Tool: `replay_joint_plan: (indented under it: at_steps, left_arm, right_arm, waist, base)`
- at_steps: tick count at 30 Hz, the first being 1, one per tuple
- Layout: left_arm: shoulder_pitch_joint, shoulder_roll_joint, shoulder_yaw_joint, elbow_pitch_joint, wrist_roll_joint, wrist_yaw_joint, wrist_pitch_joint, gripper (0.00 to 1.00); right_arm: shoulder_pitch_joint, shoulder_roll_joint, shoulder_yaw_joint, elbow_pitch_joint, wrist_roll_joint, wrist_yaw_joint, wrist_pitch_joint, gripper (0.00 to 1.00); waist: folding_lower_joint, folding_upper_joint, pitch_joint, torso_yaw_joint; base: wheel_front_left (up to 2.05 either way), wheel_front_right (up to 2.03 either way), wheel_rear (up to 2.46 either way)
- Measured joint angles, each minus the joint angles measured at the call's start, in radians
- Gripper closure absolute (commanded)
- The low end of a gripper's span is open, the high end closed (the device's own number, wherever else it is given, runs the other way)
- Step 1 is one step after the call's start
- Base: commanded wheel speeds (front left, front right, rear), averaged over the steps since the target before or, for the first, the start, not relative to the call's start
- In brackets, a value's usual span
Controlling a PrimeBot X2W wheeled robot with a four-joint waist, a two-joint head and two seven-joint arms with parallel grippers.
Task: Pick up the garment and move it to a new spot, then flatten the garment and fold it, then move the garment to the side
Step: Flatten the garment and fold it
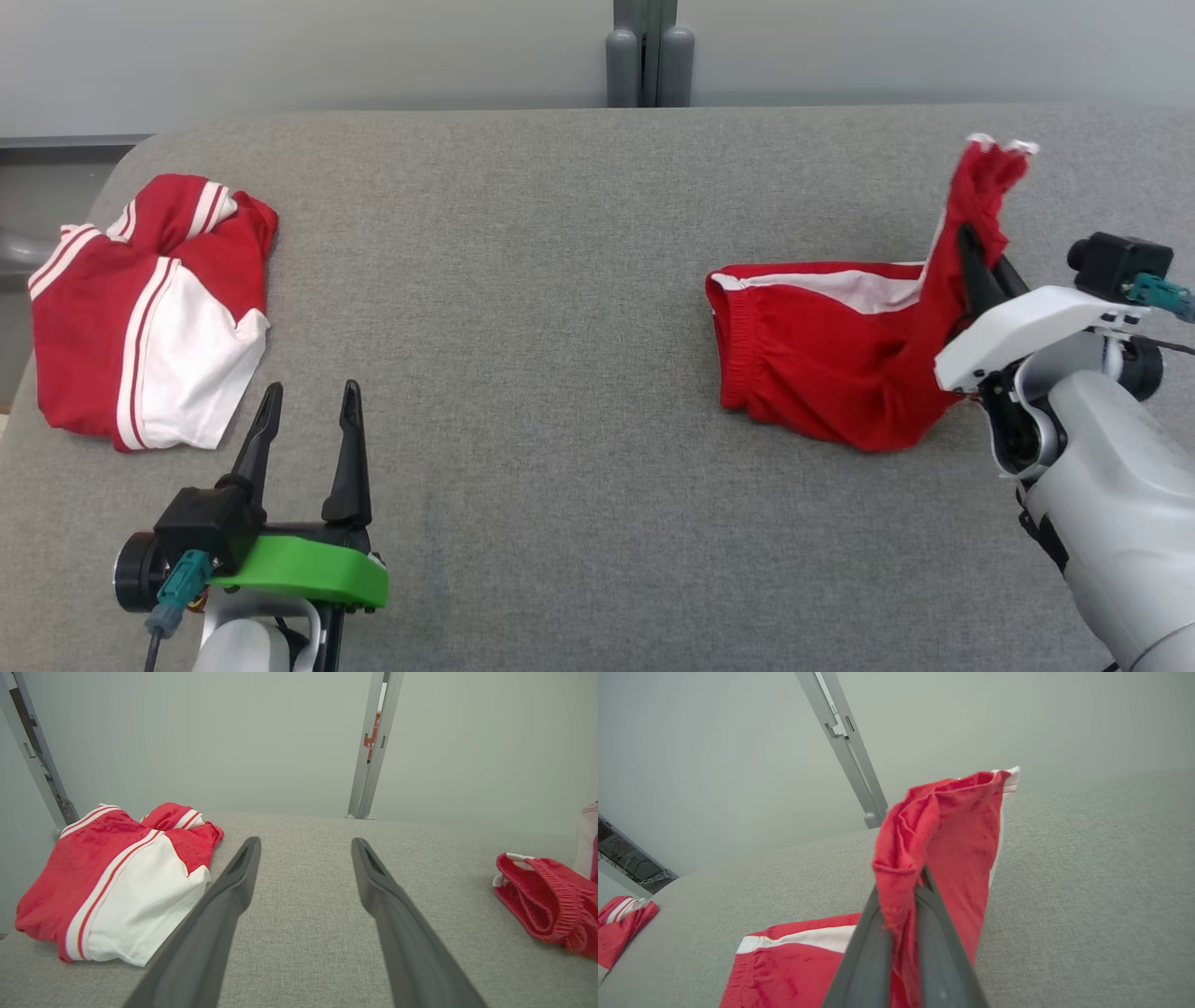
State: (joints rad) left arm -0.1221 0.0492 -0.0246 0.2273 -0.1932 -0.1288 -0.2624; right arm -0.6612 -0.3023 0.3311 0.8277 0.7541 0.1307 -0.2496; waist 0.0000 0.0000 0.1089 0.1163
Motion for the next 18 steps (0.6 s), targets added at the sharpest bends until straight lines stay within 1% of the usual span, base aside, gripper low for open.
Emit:
replay_joint_plan:
  at_steps: [5, 9, 13, 16, 17, 18]
  left_arm:
    - [0.008, 0.000, -0.008, -0.002, -0.005, 0.000, 0.000, 0.00]
    - [0.011, 0.000, -0.011, -0.005, -0.005, 0.000, 0.000, 0.00]
    - [0.017, 0.000, -0.018, -0.006, -0.007, 0.000, 0.000, 0.00]
    - [0.020, 0.000, -0.021, -0.004, -0.008, 0.000, 0.000, 0.00]
    - [0.020, 0.000, -0.022, -0.003, -0.008, 0.000, 0.000, 0.00]
    - [0.020, 0.000, -0.024, -0.002, -0.008, 0.000, 0.000, 0.00]
  right_arm:
    - [0.008, 0.019, 0.089, -0.100, -0.018, 0.000, 0.028, 1.00]
    - [0.055, 0.033, 0.161, -0.156, -0.037, 0.000, 0.058, 1.00]
    - [0.127, 0.039, 0.217, -0.192, -0.055, 0.000, 0.078, 1.00]
    - [0.168, 0.048, 0.239, -0.195, -0.071, 0.000, 0.081, 1.00]
    - [0.175, 0.052, 0.240, -0.195, -0.071, 0.000, 0.080, 0.81]
    - [0.182, 0.056, 0.245, -0.195, -0.072, 0.000, 0.074, 0.41]
  waist:
    - [0.0000, 0.0000, -0.007, 0.016]
    - [0.0000, 0.0000, -0.005, 0.032]
    - [0.0000, 0.0000, -0.001, 0.049]
    - [0.0000, 0.0000, 0.005, 0.055]
    - [0.0000, 0.0000, 0.007, 0.057]
    - [0.0000, 0.0000, 0.008, 0.058]
  base:
    - [0.00, 0.00, 0.00]
    - [0.00, 0.00, 0.00]
    - [0.00, 0.00, 0.00]
    - [0.00, 0.00, 0.00]
    - [0.00, 0.00, 0.00]
    - [0.00, 0.00, 0.00]
